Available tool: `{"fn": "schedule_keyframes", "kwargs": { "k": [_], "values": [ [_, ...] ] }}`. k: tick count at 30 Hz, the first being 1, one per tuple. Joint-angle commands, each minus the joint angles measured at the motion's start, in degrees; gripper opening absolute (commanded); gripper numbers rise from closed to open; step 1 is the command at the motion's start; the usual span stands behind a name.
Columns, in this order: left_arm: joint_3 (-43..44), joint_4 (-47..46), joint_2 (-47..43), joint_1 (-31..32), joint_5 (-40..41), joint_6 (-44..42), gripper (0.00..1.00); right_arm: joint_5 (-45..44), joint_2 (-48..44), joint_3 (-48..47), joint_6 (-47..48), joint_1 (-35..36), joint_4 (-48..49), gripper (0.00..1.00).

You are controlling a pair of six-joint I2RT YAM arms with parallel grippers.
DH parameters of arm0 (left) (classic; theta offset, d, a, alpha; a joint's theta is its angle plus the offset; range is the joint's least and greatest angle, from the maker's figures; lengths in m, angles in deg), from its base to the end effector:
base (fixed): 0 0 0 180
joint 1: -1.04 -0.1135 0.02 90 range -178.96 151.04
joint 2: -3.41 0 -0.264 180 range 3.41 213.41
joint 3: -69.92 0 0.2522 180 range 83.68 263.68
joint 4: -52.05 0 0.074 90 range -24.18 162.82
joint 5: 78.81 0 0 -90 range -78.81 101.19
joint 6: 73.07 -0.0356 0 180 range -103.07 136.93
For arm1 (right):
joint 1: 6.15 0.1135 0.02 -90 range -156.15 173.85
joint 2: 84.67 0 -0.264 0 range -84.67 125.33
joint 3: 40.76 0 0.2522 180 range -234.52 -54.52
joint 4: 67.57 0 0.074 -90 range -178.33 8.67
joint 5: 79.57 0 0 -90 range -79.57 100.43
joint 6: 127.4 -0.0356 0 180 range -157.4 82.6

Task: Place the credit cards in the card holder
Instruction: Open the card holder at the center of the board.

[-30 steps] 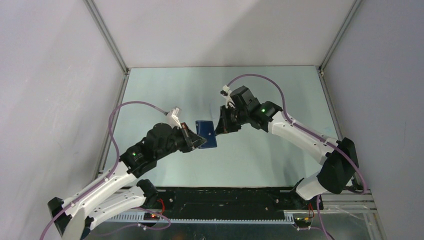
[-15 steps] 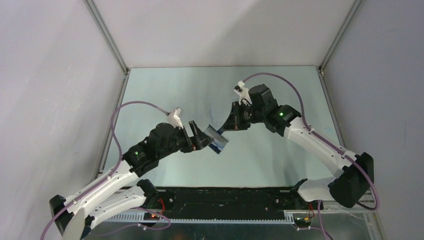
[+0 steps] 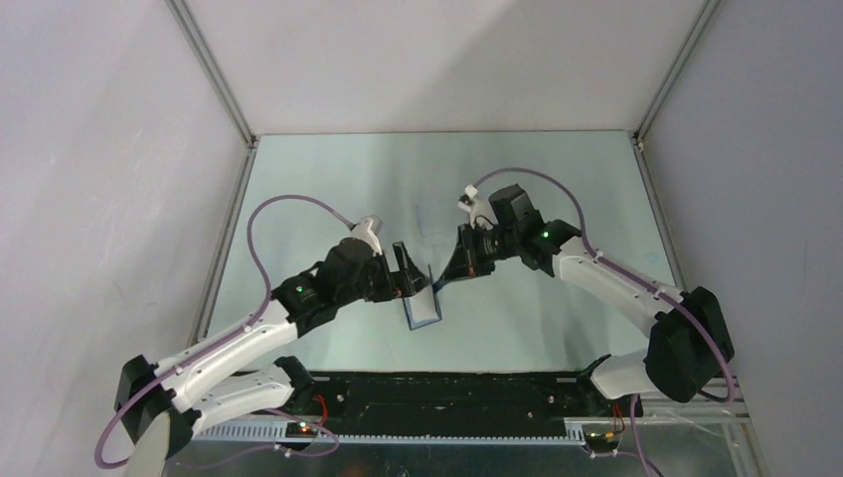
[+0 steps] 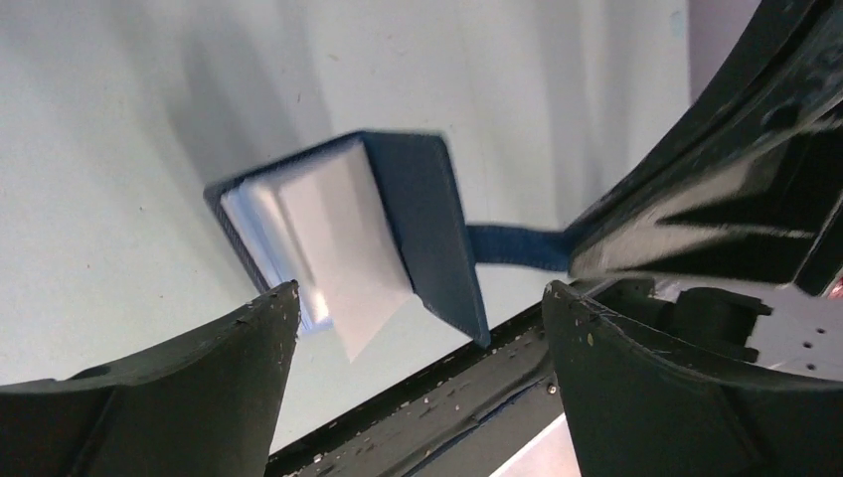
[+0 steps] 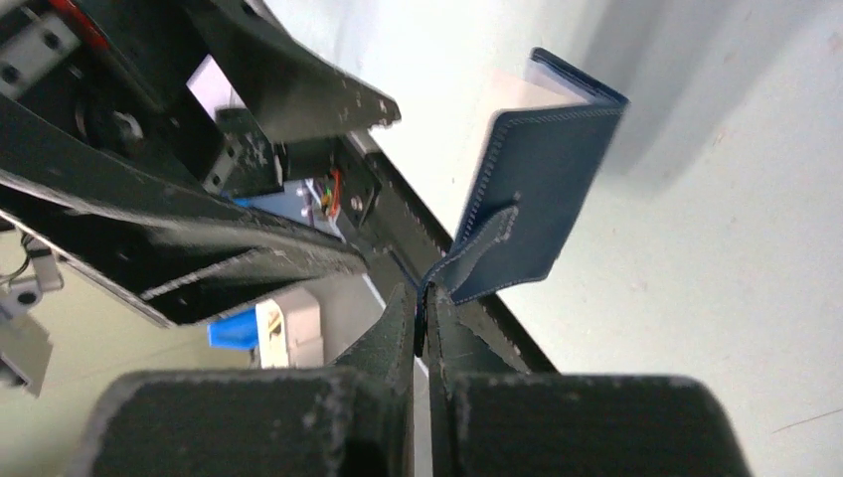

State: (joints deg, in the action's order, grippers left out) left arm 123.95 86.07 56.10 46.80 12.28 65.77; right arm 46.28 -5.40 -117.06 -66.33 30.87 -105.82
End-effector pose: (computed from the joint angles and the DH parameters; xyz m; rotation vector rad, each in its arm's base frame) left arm 0.1431 -0.1459 0.2702 -0.0736 2.2923 -0.9064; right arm 0.2270 0.1973 0.2920 -0.5318 2.4211 1.2708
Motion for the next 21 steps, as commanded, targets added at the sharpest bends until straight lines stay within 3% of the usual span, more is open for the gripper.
{"fn": "schedule_keyframes", "kwargs": {
  "k": [1,6,11,21],
  "values": [
    [1.7,-2.4,3.2,-0.2,-1.9,-0.9,0.92,11.6,1.0,5.9,-3.2,-1.3,11.6,0.00],
    [0.6,-4.2,5.2,-0.2,-3.0,0.4,0.86,11.2,3.8,6.7,3.4,-4.9,4.1,0.00],
    [-2.1,-5.5,5.9,-0.4,-2.7,2.5,0.83,3.8,7.4,6.8,10.3,-8.9,-4.4,0.00],
    [-4.4,-11.6,14.8,0.4,-5.3,7.8,0.64,-8.0,9.4,6.6,10.5,-12.7,-10.5,0.00]
  ]
}}
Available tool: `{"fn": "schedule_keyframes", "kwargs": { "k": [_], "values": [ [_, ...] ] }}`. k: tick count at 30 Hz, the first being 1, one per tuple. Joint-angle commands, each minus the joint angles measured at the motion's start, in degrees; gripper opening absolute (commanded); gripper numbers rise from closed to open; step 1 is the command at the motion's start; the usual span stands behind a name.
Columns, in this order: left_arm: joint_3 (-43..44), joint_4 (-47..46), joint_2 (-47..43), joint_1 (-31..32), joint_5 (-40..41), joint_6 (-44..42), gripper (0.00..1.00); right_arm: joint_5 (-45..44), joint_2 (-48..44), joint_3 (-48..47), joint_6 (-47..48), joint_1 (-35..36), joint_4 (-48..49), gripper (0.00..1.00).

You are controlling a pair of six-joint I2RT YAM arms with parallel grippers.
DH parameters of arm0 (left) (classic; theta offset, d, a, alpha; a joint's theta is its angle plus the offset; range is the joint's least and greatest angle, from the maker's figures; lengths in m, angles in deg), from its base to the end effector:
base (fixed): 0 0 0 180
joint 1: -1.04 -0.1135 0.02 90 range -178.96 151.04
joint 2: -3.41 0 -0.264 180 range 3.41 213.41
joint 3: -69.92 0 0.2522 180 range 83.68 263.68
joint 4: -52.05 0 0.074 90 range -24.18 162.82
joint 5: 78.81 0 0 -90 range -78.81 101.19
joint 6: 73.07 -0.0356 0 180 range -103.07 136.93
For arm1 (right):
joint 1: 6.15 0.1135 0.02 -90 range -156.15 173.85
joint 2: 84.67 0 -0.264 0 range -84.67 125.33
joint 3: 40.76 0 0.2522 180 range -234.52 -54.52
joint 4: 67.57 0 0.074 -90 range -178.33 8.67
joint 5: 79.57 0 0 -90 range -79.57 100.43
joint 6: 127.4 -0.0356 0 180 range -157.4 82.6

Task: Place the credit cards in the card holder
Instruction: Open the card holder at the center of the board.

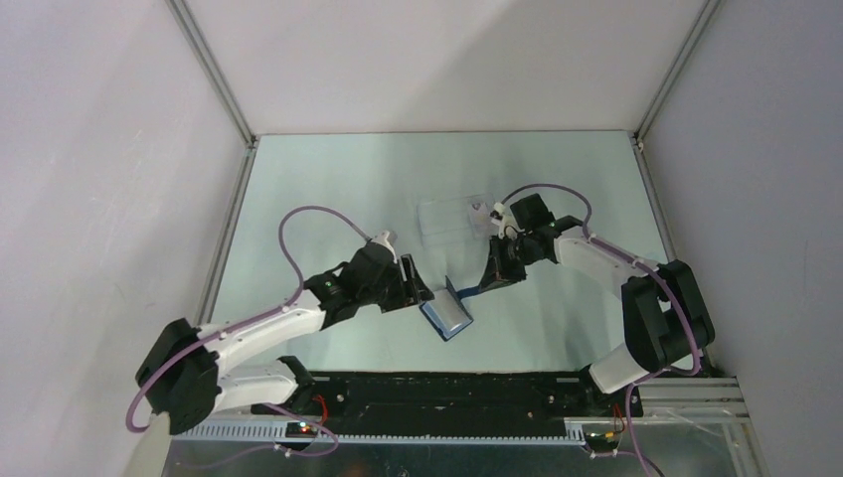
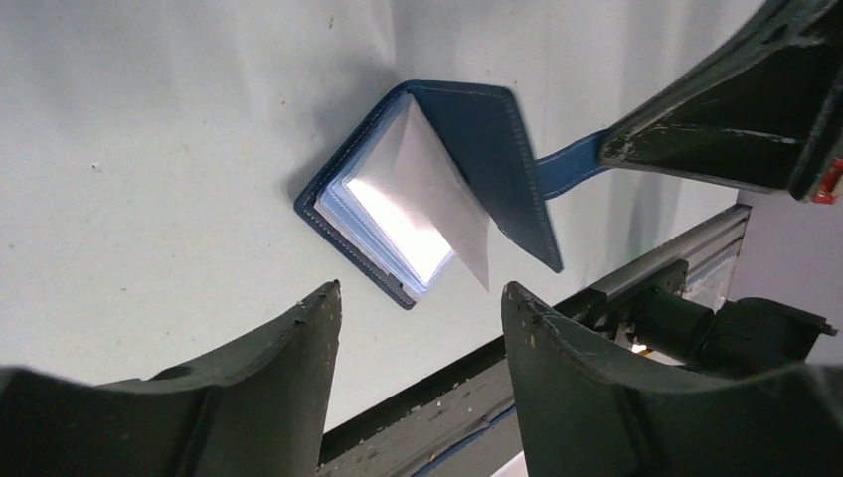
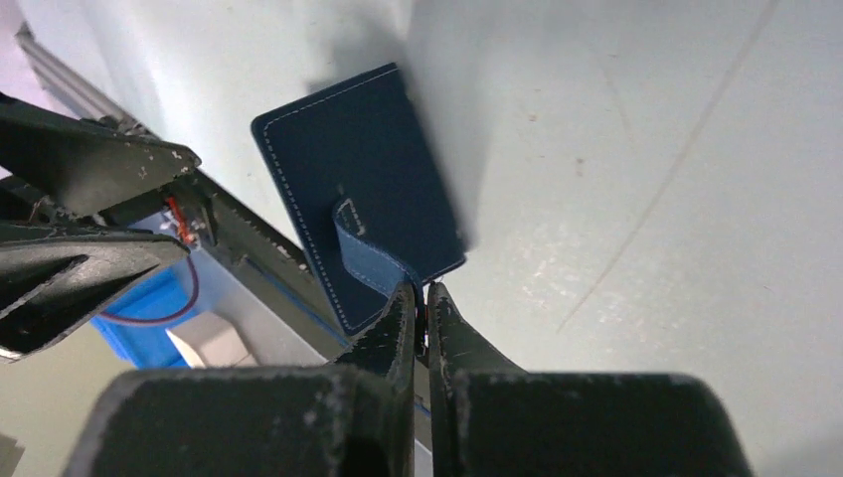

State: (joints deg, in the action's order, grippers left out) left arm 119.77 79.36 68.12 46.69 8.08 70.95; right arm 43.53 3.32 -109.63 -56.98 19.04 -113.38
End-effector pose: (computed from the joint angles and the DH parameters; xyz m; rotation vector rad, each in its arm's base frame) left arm 0.1609 -0.1674 0.2140 -0.1523 2.4934 -0.8902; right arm 0.2569 0.1423 0.2007 -0.3204 2.7757 1.0022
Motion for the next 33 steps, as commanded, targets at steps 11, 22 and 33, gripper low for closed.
{"fn": "schedule_keyframes", "kwargs": {
  "k": [11,22,33],
  "values": [
    [2.5,-11.4,15.2,2.3,-2.8,3.7,0.33,-14.8,2.4,-2.2,2.4,-2.2,-7.3,0.00],
    [4.7,-14.0,21.6,3.2,-3.4,4.2,0.28,-20.0,4.6,-2.6,3.2,-2.2,-9.6,0.00],
    [6.5,-14.9,22.5,4.8,-3.1,3.3,0.30,-23.1,2.3,-2.6,3.1,-1.5,-10.0,0.21]
  ]
}}
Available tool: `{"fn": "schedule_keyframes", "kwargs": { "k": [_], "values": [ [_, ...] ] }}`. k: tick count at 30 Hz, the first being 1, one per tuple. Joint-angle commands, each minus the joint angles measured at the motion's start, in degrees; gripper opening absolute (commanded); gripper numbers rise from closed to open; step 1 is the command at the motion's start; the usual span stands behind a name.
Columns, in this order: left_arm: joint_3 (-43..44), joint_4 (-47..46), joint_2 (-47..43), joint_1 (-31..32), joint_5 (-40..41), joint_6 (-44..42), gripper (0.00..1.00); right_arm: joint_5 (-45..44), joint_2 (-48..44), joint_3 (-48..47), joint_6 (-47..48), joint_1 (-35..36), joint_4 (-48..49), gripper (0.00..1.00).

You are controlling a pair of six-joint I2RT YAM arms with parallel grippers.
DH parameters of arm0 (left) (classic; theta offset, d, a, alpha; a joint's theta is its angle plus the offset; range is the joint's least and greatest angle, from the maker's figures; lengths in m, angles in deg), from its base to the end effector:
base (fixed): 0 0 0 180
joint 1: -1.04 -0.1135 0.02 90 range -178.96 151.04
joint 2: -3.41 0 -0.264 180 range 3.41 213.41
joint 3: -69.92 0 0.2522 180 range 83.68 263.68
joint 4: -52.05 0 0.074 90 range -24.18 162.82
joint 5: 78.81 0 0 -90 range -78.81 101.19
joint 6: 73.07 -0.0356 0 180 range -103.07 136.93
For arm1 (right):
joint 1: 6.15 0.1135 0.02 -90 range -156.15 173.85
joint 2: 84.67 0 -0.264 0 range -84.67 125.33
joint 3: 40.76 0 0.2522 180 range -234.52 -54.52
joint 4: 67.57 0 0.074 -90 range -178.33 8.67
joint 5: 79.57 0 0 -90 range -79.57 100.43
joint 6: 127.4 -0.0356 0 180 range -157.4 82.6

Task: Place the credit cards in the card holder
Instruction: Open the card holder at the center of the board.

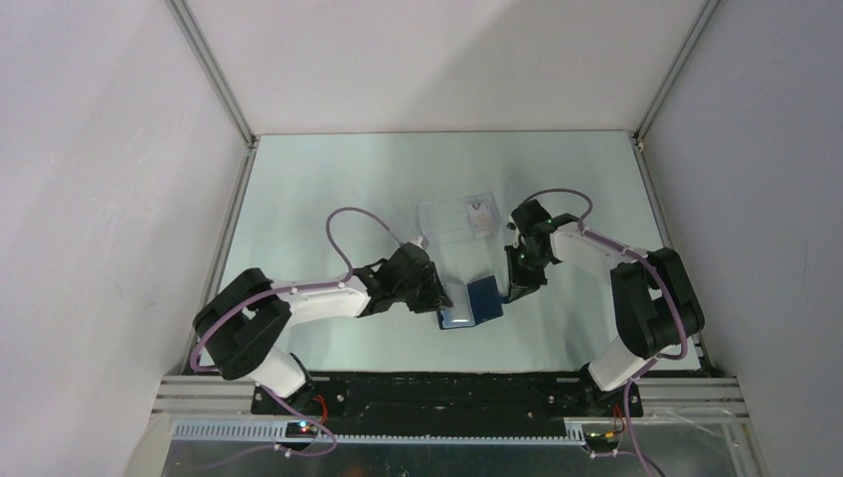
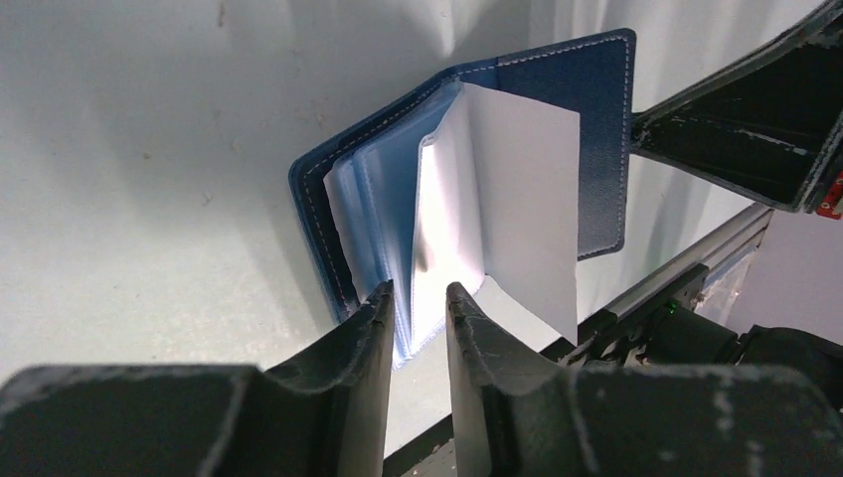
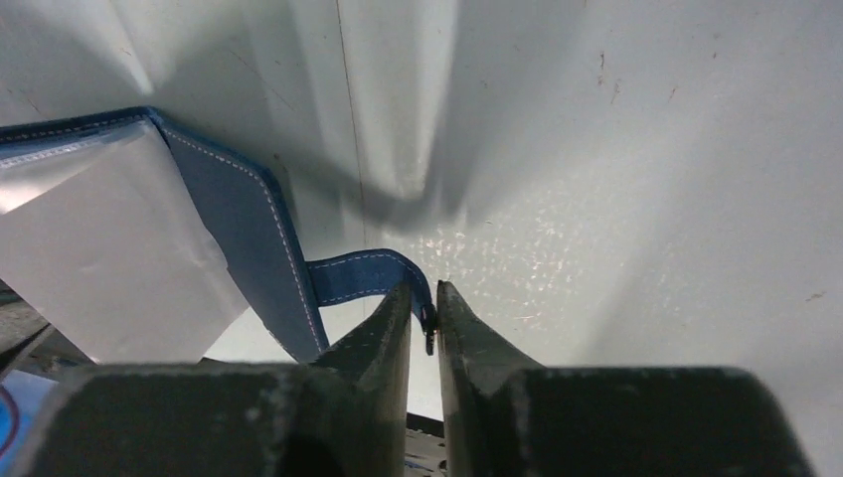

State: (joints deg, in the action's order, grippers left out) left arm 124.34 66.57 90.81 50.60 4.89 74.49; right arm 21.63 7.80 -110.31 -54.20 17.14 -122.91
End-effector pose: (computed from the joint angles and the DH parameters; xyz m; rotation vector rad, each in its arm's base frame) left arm 0.1874 -0.2259 0.1593 -0.1277 2.6362 -0.9117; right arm 0.2598 0.1194 0.1724 -0.1995 2.9860 0.3811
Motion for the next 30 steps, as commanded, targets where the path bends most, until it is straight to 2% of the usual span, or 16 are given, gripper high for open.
{"fn": "schedule_keyframes", "kwargs": {
  "k": [1,7,11,14,16,17,19,20,24,26,30],
  "values": [
    [1.9,-2.0,-0.2,0.9,0.4,-0.2,0.30,-0.6,-4.0,-2.0,0.3,0.4,-0.4,0.29],
    [2.8,-1.1,1.7,1.3,1.1,-0.3,0.19,2.9,-13.9,-4.6,-1.0,1.4,-1.3,0.65],
    [3.5,0.5,3.5,1.5,1.2,-0.3,0.16,4.8,-18.0,-7.3,-2.8,4.3,-1.5,0.75],
    [3.7,0.5,4.3,1.5,1.6,-0.3,0.16,6.1,-18.4,-9.0,-3.8,7.5,-1.3,0.75],
    [3.7,0.5,4.3,1.5,1.8,-0.2,0.16,6.5,-18.0,-9.5,-4.5,10.3,-0.7,0.73],
    [3.8,0.4,4.3,1.5,1.9,-0.2,0.17,6.9,-17.7,-9.5,-5.2,11.9,-0.5,0.69],
    [3.5,-0.2,3.9,1.6,1.8,-0.5,0.18,8.2,-17.1,-9.5,-6.3,14.1,0.2,0.58],
    [3.4,-0.4,3.7,1.6,1.7,-0.6,0.18,8.5,-16.6,-9.5,-6.6,14.9,1.0,0.48],
    [2.4,-4.5,2.9,1.6,0.9,-0.4,0.21,10.0,-13.8,-9.5,-9.0,19.2,3.6,0.22],
    [2.0,-5.6,3.1,1.6,0.4,-0.4,0.22,10.5,-12.2,-9.5,-9.8,20.6,4.8,0.14],
    [1.0,-7.1,3.8,1.5,-0.1,0.3,0.21,8.7,-9.1,-9.5,-10.0,23.5,5.4,0.06]
  ]
}}
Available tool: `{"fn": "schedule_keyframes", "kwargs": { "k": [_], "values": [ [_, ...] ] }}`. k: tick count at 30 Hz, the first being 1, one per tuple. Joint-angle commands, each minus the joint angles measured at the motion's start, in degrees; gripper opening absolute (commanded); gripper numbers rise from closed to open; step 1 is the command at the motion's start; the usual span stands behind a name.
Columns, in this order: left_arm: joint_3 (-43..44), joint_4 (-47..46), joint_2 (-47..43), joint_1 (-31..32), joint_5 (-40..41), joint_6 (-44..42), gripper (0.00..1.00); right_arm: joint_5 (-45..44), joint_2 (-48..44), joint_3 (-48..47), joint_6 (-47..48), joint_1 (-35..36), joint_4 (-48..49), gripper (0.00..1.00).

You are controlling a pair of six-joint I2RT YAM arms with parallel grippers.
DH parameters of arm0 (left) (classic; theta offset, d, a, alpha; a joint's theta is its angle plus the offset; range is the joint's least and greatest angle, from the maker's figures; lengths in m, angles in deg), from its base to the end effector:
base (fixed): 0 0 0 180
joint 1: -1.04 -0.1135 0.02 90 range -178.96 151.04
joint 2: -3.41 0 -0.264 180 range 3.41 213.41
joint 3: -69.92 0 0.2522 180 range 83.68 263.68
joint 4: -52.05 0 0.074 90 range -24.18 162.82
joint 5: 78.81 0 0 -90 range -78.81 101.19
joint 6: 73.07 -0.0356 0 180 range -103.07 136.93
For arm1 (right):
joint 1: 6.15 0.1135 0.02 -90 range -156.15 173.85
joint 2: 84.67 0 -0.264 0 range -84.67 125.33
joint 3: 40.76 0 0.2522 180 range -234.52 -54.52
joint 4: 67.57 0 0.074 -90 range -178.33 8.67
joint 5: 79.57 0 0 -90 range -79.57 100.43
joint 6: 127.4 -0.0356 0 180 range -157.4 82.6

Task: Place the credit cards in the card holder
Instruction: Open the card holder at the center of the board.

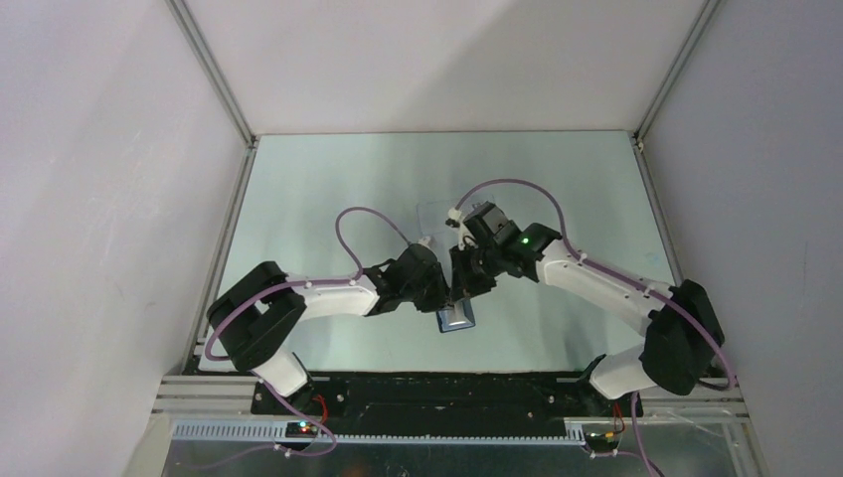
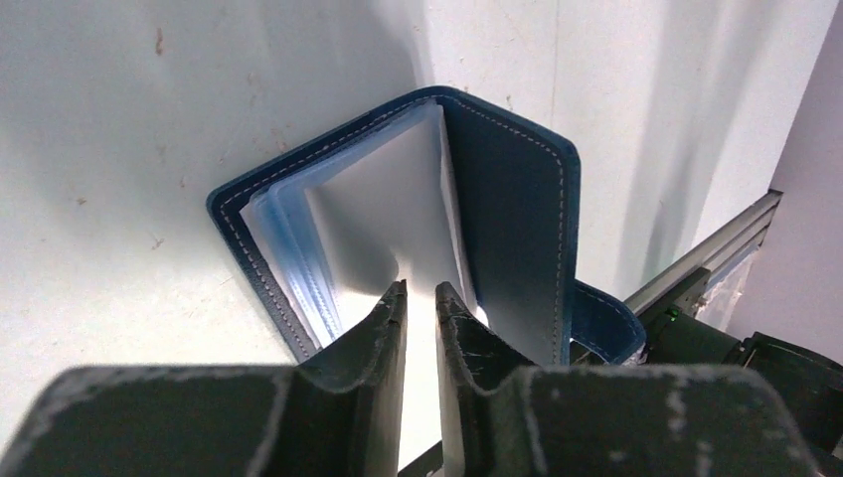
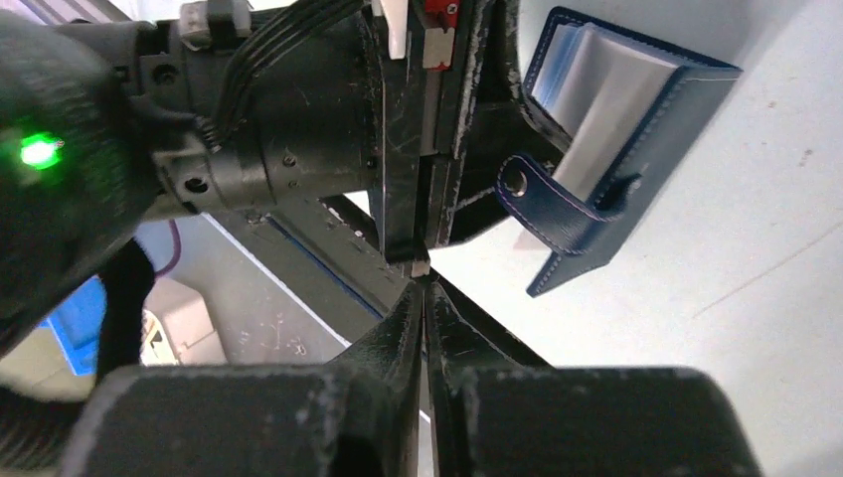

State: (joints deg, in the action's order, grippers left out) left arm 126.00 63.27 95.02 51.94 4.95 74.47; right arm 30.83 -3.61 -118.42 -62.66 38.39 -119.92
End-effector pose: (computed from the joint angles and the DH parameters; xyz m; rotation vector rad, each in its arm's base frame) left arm 0.1910 -0.2412 0.1512 -0.0956 2.6303 -0.9302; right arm 0.1988 0.2131 0.2706 -0.6033 2.6525 0.8796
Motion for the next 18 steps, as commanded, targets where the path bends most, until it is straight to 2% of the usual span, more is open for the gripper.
{"fn": "schedule_keyframes", "kwargs": {
  "k": [1,5,12,18],
  "values": [
    [-1.2,-4.4,-0.3,0.2,-0.3,0.5,0.21,-0.8,3.4,-1.4,-1.5,2.5,1.9,0.06],
    [-2.9,-8.9,-0.1,-0.1,-1.8,1.8,0.20,-3.5,6.4,-1.4,-1.8,4.3,0.8,0.00],
    [-8.3,-22.5,-1.3,-1.4,-6.0,5.3,0.21,-7.3,9.6,-1.3,-3.1,5.8,1.4,0.00],
    [-9.8,-25.5,-2.2,-1.8,-7.0,5.8,0.23,-14.1,9.0,-1.4,-3.3,6.1,-1.1,0.00]
  ]
}}
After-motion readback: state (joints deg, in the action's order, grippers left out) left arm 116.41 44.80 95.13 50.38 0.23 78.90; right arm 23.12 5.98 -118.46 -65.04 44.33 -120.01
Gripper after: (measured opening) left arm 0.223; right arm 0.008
